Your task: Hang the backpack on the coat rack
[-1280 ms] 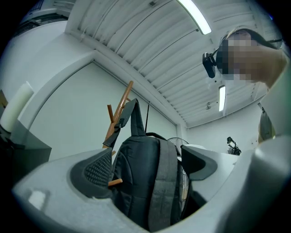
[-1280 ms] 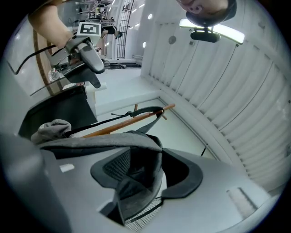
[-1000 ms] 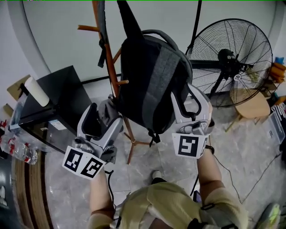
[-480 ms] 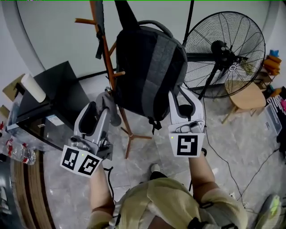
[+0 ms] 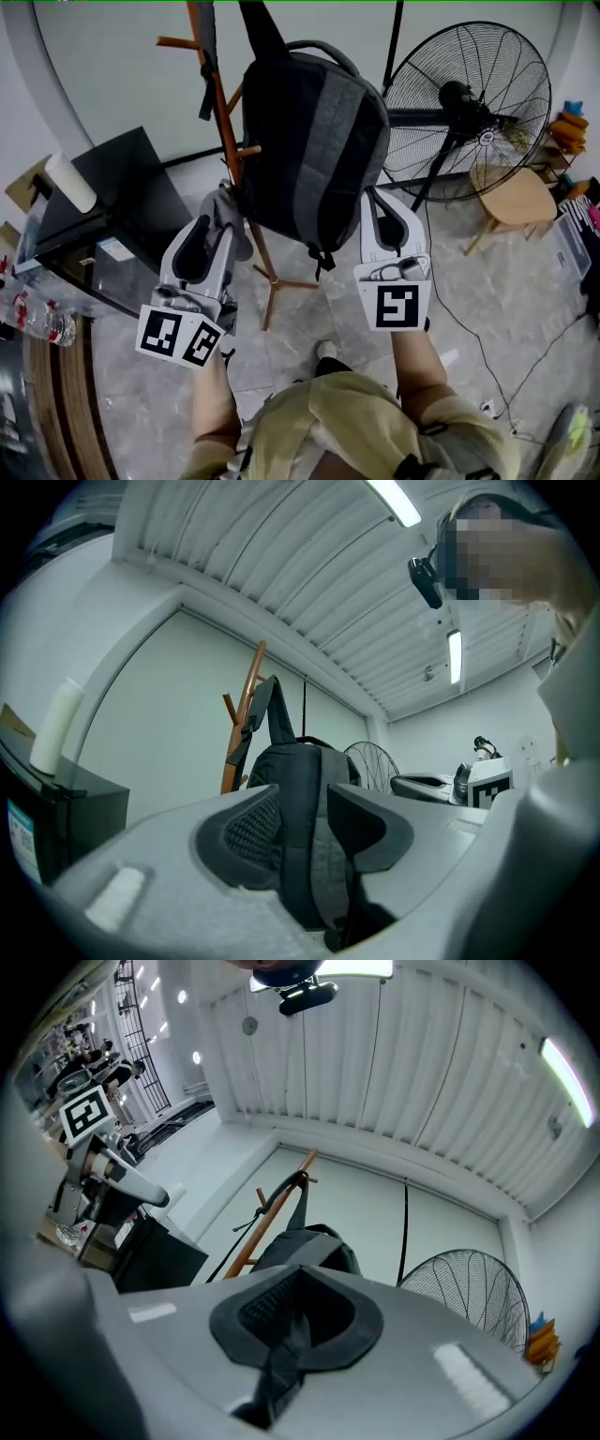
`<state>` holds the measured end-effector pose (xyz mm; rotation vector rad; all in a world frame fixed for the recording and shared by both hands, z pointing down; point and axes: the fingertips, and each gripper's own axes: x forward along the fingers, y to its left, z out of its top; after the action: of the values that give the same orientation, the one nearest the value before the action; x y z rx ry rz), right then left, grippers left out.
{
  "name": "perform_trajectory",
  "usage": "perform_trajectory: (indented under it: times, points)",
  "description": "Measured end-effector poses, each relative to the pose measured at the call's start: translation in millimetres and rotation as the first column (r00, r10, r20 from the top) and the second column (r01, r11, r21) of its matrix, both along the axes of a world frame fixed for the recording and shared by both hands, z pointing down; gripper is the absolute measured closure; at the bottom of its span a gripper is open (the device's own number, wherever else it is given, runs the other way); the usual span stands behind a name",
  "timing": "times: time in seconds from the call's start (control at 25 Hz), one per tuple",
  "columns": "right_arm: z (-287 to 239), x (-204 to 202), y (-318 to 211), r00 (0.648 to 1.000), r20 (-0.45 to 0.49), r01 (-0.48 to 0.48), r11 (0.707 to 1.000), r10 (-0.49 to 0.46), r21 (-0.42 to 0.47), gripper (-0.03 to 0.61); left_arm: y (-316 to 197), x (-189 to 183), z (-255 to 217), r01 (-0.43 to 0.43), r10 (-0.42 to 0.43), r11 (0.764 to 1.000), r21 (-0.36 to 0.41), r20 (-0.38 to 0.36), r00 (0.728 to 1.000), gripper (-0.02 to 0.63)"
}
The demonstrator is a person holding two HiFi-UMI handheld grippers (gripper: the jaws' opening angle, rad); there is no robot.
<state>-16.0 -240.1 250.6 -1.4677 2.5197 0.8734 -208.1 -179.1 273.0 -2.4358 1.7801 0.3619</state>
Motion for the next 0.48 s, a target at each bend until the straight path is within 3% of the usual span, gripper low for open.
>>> perform_trajectory:
  times: [0.24, 0.48]
  points:
    - [5, -1, 2, 1.0, 0.016, 0.022, 0.999, -0.021, -0.043, 0.575, 3, -6, 5, 0.072, -0.071, 0.997, -0.021, 0.054, 0.996, 0.482]
    - [13, 5, -5, 0.998, 0.045, 0.051, 0.993, -0.046, -0.108, 0.575, 7, -17, 8, 0.179, -0.174, 0.984, -0.021, 0.145, 0.974, 0.482]
